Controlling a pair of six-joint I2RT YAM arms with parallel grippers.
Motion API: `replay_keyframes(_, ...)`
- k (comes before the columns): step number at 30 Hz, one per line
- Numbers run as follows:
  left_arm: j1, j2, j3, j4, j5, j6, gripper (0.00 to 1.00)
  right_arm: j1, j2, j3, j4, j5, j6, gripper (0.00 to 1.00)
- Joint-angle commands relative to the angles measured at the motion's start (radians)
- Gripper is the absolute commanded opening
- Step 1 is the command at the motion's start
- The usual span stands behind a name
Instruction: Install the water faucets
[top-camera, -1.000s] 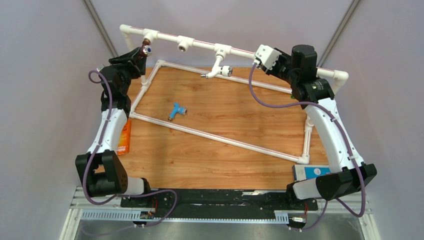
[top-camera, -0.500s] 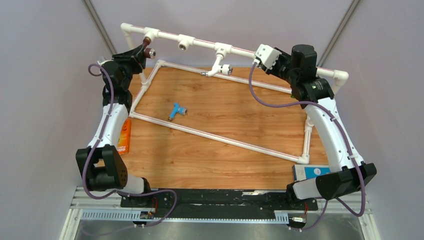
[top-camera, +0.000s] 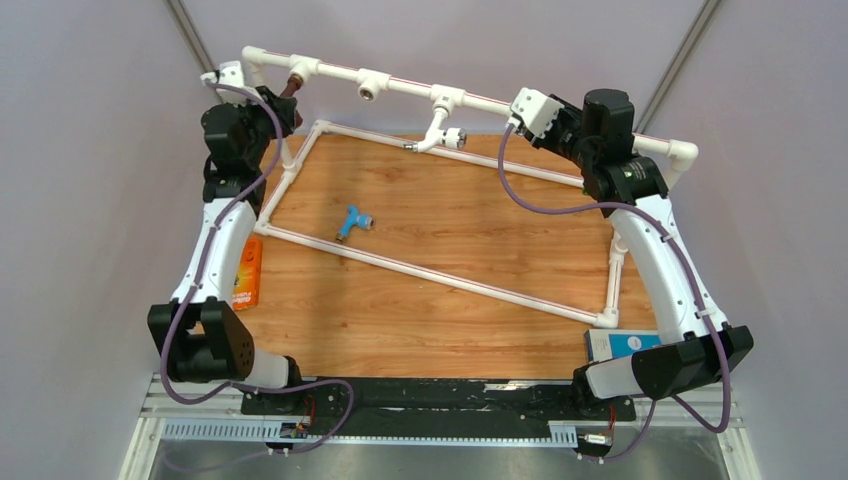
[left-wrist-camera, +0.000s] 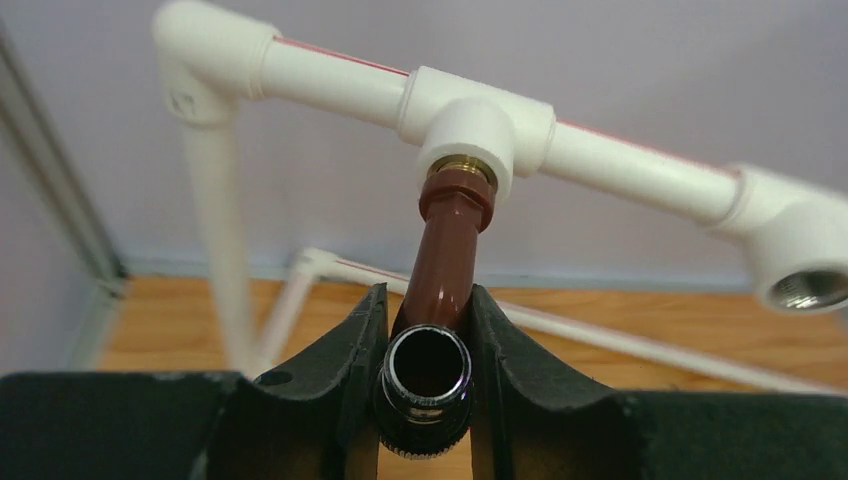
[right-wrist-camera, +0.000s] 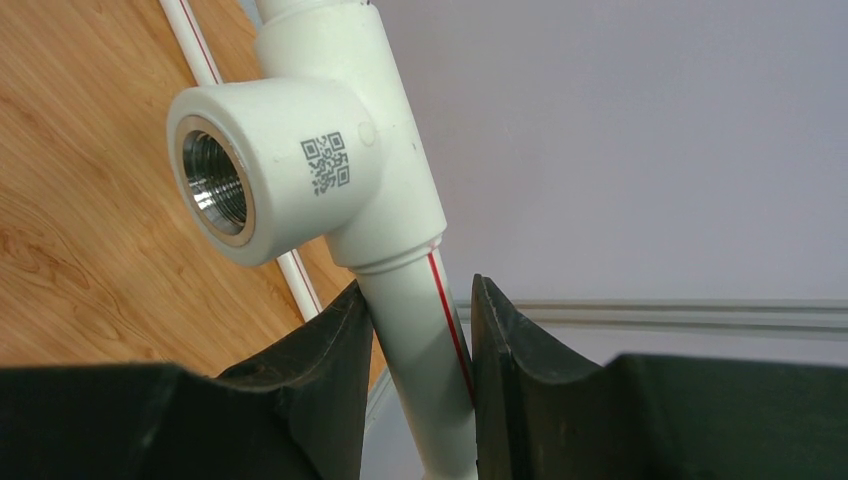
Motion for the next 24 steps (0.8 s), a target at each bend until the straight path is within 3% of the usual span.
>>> replay_keyframes(1,-0.135,-0.044,-0.100,-0.092,-0.143,0.928,0.00,0.028,0.009,-0.019,-0.073,-0.107,0.163,0.00)
replay_keyframes(7,-0.192,-0.093,-0.218,-0.162,-0.174,1.702,0.00,0.028,0.008,-0.018,-0.073,-0.109,0.163,0.00)
replay_keyframes(9,-0.192,-0.108,-0.241,-0.199,-0.194,1.800,0.00,0.028,0.008,-0.018,-0.073,-0.109,0.163,0.00)
replay_keyframes(12,-0.191,-0.133,-0.217,-0.215,-0.195,1.745,0.08,0.028,0.008,-0.016,-0.073,-0.110,0.161,0.00)
replay_keyframes(14,-0.192,-0.156,-0.212,-0.195,-0.168,1.661,0.32,0.029,0.009,-0.016,-0.073,-0.112,0.161,0.00)
replay_keyframes(15,-0.192,-0.164,-0.212,-0.180,-0.159,1.609,0.61,0.029,0.011,-0.018,-0.073,-0.112,0.161,0.00)
replay_keyframes(16,-0.191,-0.177,-0.209,-0.176,-0.136,1.578,0.79,0.028,0.011,-0.016,-0.073,-0.112,0.162,0.00)
replay_keyframes(17,-0.189,-0.184,-0.205,-0.176,-0.128,1.531,0.87,0.028,0.009,-0.016,-0.074,-0.112,0.161,0.00)
replay_keyframes(24,-0.140,-0.285,-0.195,-0.055,-0.047,1.114,0.91,0.029,0.008,-0.019,-0.071,-0.112,0.159,0.00)
